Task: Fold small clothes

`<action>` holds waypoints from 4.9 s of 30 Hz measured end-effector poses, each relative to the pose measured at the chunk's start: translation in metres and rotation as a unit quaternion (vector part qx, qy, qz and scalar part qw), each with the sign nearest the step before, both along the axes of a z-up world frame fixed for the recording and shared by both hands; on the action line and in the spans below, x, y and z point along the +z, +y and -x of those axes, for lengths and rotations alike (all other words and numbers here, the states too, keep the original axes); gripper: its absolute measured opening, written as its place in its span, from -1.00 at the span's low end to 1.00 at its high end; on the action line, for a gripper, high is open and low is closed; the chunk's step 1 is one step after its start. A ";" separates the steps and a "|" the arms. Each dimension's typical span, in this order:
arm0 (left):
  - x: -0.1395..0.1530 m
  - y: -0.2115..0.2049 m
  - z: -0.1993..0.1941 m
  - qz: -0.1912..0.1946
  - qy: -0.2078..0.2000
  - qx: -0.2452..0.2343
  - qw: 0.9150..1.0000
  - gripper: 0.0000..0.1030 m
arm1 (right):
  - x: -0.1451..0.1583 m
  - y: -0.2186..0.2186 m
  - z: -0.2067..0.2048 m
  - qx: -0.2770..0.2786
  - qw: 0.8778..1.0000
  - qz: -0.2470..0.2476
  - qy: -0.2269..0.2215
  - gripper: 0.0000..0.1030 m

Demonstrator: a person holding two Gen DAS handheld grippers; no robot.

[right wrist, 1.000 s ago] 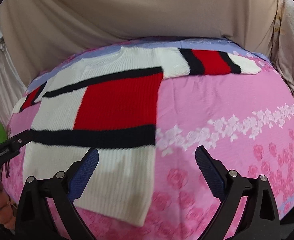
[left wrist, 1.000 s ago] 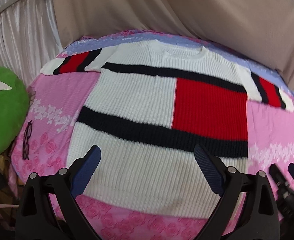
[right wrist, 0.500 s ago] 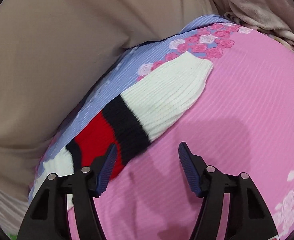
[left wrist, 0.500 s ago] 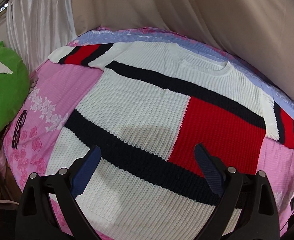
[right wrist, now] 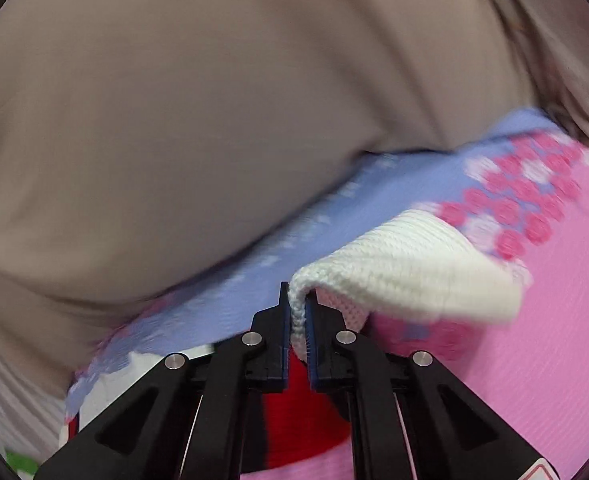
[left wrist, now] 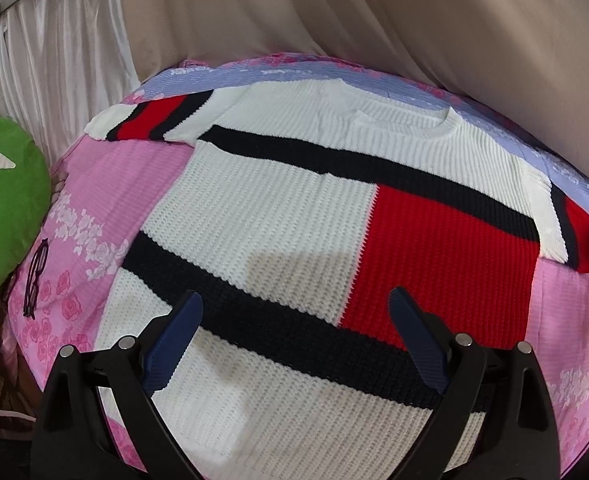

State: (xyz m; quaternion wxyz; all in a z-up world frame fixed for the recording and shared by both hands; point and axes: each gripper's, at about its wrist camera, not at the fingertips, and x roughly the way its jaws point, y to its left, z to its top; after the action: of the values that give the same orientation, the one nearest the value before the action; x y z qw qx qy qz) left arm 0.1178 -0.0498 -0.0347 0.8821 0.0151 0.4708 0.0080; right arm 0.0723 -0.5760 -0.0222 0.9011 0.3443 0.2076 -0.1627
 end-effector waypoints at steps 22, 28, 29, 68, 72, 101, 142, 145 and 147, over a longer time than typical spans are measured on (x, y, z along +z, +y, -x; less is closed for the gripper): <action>-0.045 0.008 -0.178 0.180 0.041 -0.001 0.983 0.81 | -0.065 0.230 -0.018 0.174 0.979 -0.049 0.100 -0.18; -0.078 -0.006 -0.209 0.225 0.076 0.018 0.971 -0.46 | -0.081 0.212 -0.029 0.132 0.984 -0.061 0.104 -0.07; -0.080 -0.009 -0.210 0.225 0.079 0.024 0.971 -0.53 | -0.084 0.212 -0.032 0.128 0.984 -0.062 0.103 -0.07; -0.078 0.024 -0.260 0.161 0.054 0.002 0.986 -0.77 | -0.069 0.237 -0.068 0.138 0.970 0.101 0.171 -0.19; -0.037 0.017 -0.246 0.175 -0.016 -0.010 0.984 -0.83 | -0.055 0.235 -0.062 0.127 0.976 0.098 0.144 -0.19; -0.064 0.291 -0.225 0.204 -0.037 0.298 0.932 -0.24 | -0.030 0.341 0.019 0.153 0.948 0.186 0.209 0.09; -0.058 0.103 -0.140 0.192 0.026 0.059 0.979 -0.33 | -0.012 0.378 -0.071 0.266 0.931 0.196 0.156 0.28; -0.065 0.131 -0.140 0.192 0.036 0.081 0.977 -0.33 | -0.015 0.427 -0.105 0.331 0.891 0.279 0.137 0.28; -0.070 0.143 -0.141 0.198 0.039 0.092 0.975 -0.33 | -0.023 0.459 -0.123 0.371 0.859 0.328 0.132 0.28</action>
State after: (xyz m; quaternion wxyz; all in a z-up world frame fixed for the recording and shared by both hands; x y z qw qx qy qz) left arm 0.2591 0.0935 -0.1045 0.8437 -0.2030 0.4968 -0.0050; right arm 0.1954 -0.1173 -0.0450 0.9195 -0.0979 0.3720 0.0807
